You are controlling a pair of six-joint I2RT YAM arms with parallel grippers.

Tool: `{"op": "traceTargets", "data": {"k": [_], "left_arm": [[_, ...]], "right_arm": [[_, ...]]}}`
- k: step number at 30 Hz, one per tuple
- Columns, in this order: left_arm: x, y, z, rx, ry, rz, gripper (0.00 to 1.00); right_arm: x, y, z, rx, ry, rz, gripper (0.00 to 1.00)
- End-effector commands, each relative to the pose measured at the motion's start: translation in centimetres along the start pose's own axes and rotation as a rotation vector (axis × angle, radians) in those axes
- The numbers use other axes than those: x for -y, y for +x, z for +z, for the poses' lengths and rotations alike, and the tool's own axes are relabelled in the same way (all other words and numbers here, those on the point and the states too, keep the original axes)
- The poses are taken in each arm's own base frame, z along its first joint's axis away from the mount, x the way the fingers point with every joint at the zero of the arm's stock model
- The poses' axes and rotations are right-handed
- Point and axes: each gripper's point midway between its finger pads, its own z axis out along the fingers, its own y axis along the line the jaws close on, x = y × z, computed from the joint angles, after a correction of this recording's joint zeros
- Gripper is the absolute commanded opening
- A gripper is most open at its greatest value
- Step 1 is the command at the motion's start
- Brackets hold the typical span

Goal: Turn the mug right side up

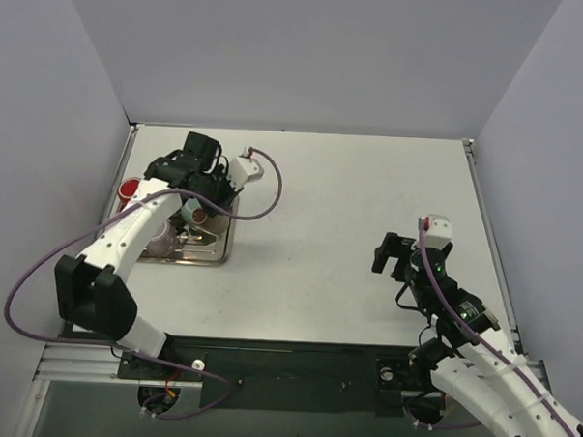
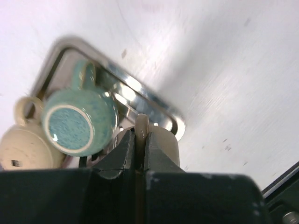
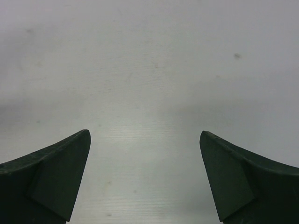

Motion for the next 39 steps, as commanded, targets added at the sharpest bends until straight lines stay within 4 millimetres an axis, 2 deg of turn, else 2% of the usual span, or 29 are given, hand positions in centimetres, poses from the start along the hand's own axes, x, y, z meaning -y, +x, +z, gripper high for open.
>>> {"op": "traceTargets", "data": {"k": [1, 3, 5, 6, 7, 8, 9, 12, 13, 15, 16, 17, 18, 20, 22, 24, 25, 28, 29, 30, 32, 33, 34, 35, 36, 37, 38, 39], "left_arm": [[2.7, -9.1, -8.7, 0.435, 0.091, -0.108, 0.00], [4.3, -10.8, -10.9, 0.529, 0.171, -0.123, 0.00], [5.4, -12.5, -13.5, 0.629, 0.219, -0.135, 0.00], [6.5, -13.1, -14.4, 0.659, 0.278, -0.154, 0.00], [6.7, -13.7, -15.7, 0.701, 0.282, -0.145, 0.00], [7.7, -14.1, -16.7, 0.725, 0.336, -0.167, 0.00], [8.0, -14.5, -17.8, 0.753, 0.351, -0.187, 0.00], [9.0, -15.5, -20.5, 0.833, 0.388, -0.181, 0.00], [9.3, -15.5, -20.7, 0.842, 0.407, -0.185, 0.00], [10.1, -15.9, -22.0, 0.881, 0.451, -0.201, 0.00], [10.3, -16.1, -22.7, 0.905, 0.457, -0.184, 0.00], [10.5, -16.1, -22.6, 0.907, 0.471, -0.203, 0.00], [10.7, -16.2, -23.1, 0.930, 0.477, -0.181, 0.00], [10.8, -16.2, -22.8, 0.932, 0.483, -0.186, 0.00], [10.8, -16.3, -21.9, 0.920, 0.497, -0.195, 0.00], [10.7, -16.3, -20.9, 0.904, 0.511, -0.211, 0.00], [10.7, -16.3, -20.5, 0.896, 0.519, -0.215, 0.00], [10.6, -16.1, -19.5, 0.884, 0.525, -0.220, 0.00], [10.6, -16.1, -19.6, 0.894, 0.523, -0.210, 0.00], [10.6, -16.0, -19.2, 0.890, 0.523, -0.213, 0.00], [10.6, -16.1, -19.1, 0.892, 0.523, -0.213, 0.00], [10.5, -15.9, -18.8, 0.877, 0.518, -0.225, 0.00], [10.1, -16.1, -19.0, 0.882, 0.491, -0.203, 0.29], [9.5, -15.4, -17.8, 0.827, 0.456, -0.237, 0.57], [8.7, -15.3, -17.9, 0.818, 0.391, -0.218, 0.88], [7.2, -14.5, -16.5, 0.762, 0.292, -0.241, 0.88], [6.1, -14.1, -16.5, 0.746, 0.218, -0.218, 0.88], [4.0, -12.9, -15.5, 0.682, 0.095, -0.266, 0.88]], "right_arm": [[-10.7, -5.3, -2.4, 0.017, -0.360, 0.026, 0.97], [-15.7, -6.3, -4.3, 0.033, -0.522, -0.024, 0.98], [-21.2, -7.5, -6.9, 0.031, -0.747, -0.006, 0.98], [-23.7, -8.3, -7.5, 0.037, -0.819, 0.042, 0.98], [-26.1, -10.1, -9.8, 0.066, -0.959, 0.082, 0.98], [-27.5, -10.2, -9.9, 0.044, -0.992, 0.112, 0.96], [-28.7, -11.7, -11.2, 0.071, -1.059, 0.140, 0.96], [-30.7, -13.0, -11.6, 0.079, -1.093, 0.209, 0.92], [-31.0, -13.5, -11.7, 0.097, -1.093, 0.224, 0.91], [-31.7, -14.1, -11.5, 0.106, -1.100, 0.251, 0.89], [-32.3, -13.6, -11.3, 0.089, -1.114, 0.254, 0.89], [-32.8, -14.3, -12.1, 0.100, -1.156, 0.282, 0.88], [-33.5, -13.9, -12.3, 0.077, -1.192, 0.279, 0.87], [-34.5, -14.9, -13.3, 0.077, -1.253, 0.327, 0.85], [-35.2, -15.4, -13.9, 0.073, -1.292, 0.343, 0.79], [-35.5, -15.6, -13.9, 0.074, -1.295, 0.337, 0.64], [-35.5, -15.7, -13.8, 0.082, -1.291, 0.326, 0.53], [-34.9, -15.5, -12.9, 0.100, -1.240, 0.305, 0.43], [-34.5, -15.6, -12.7, 0.120, -1.219, 0.288, 0.36], [-34.3, -15.1, -12.2, 0.113, -1.198, 0.272, 0.18], [-33.9, -14.7, -12.0, 0.107, -1.185, 0.264, 0.00], [-33.5, -14.8, -11.9, 0.107, -1.175, 0.257, 0.00], [-32.8, -14.0, -10.9, 0.082, -1.130, 0.231, 0.00], [-31.6, -14.6, -10.3, 0.097, -1.061, 0.229, 0.00], [-29.9, -12.9, -8.4, 0.050, -0.949, 0.144, 0.00], [-27.4, -14.2, -6.5, 0.087, -0.788, 0.119, 0.00], [-24.5, -11.9, -4.6, 0.016, -0.641, 0.007, 0.00], [-21.9, -12.5, -2.8, 0.014, -0.501, -0.029, 0.00]]}}
